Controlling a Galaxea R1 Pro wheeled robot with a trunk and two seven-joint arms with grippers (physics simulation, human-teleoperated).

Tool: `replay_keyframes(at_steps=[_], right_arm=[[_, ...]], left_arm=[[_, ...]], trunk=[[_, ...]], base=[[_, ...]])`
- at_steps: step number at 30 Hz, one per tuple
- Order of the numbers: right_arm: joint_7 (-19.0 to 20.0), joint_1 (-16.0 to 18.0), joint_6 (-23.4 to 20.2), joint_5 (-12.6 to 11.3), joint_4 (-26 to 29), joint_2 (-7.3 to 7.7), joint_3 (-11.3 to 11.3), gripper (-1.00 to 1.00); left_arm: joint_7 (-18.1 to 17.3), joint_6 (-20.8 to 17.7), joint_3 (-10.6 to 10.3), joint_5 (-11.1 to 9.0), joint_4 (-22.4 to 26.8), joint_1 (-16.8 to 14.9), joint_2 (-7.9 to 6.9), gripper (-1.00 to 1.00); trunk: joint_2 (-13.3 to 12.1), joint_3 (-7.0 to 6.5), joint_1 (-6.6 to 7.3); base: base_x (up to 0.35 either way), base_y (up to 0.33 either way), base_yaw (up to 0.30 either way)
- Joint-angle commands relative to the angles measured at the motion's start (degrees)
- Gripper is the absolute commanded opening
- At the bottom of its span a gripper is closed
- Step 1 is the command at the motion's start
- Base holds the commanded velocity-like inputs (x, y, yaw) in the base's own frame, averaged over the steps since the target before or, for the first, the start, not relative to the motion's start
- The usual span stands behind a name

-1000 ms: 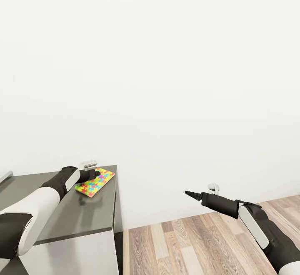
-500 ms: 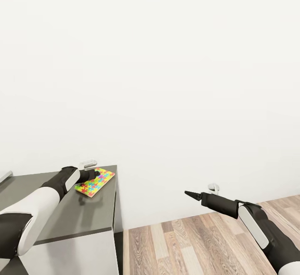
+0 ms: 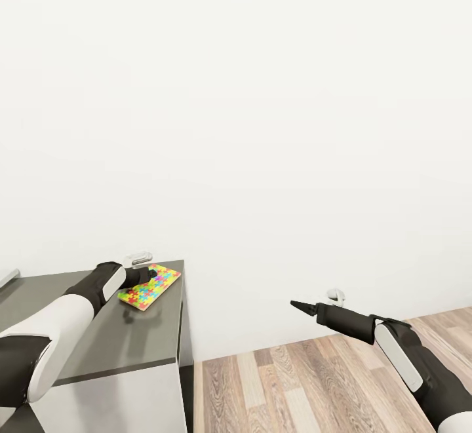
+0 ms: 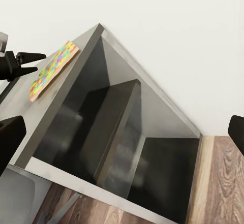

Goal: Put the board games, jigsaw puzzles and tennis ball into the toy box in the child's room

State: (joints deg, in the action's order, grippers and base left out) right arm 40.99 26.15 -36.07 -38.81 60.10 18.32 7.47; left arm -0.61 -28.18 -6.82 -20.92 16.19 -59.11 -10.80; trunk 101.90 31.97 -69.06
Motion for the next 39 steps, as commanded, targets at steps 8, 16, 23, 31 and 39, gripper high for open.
replay_keyframes(at_steps=[8,16,23,31,39], right_arm=[[-0.14,0.04,-0.41,-0.49,0.02,0.05,0.03,1.0],[-0.55,0.04,-0.41,-0.55,0.02,-0.03,0.01,1.0],[-0.96,0.04,-0.38,-0.56,0.02,-0.03,0.0,1.0],[-1.08,0.04,-0.31,-0.56,0.02,-0.08,0.0,1.0],[-1.09,0.04,-0.24,-0.56,0.02,-0.11,0.0,1.0]], left_arm=[[-0.03,-0.34,-0.34,-0.35,0.07,-0.04,-0.1,1.0],[-0.06,-0.47,-0.2,-0.42,0.07,-0.04,-0.16,1.0],[0.07,-0.41,-0.15,-0.44,0.07,-0.04,-0.22,1.0],[0.22,-0.39,-0.05,-0.44,0.07,-0.04,-0.35,1.0],[3.84,-0.39,-0.04,-0.51,0.07,-0.04,-0.38,1.0]], trunk=[[0.03,0.07,0.0],[0.03,0.07,0.0],[0.03,0.07,0.0],[0.03,0.07,0.0],[0.03,0.07,0.0]], base=[[0.0,0.0,0.0],[0.0,0.0,0.0],[0.0,0.0,0.0],[0.0,0.0,0.0],[0.0,0.0,0.0]])
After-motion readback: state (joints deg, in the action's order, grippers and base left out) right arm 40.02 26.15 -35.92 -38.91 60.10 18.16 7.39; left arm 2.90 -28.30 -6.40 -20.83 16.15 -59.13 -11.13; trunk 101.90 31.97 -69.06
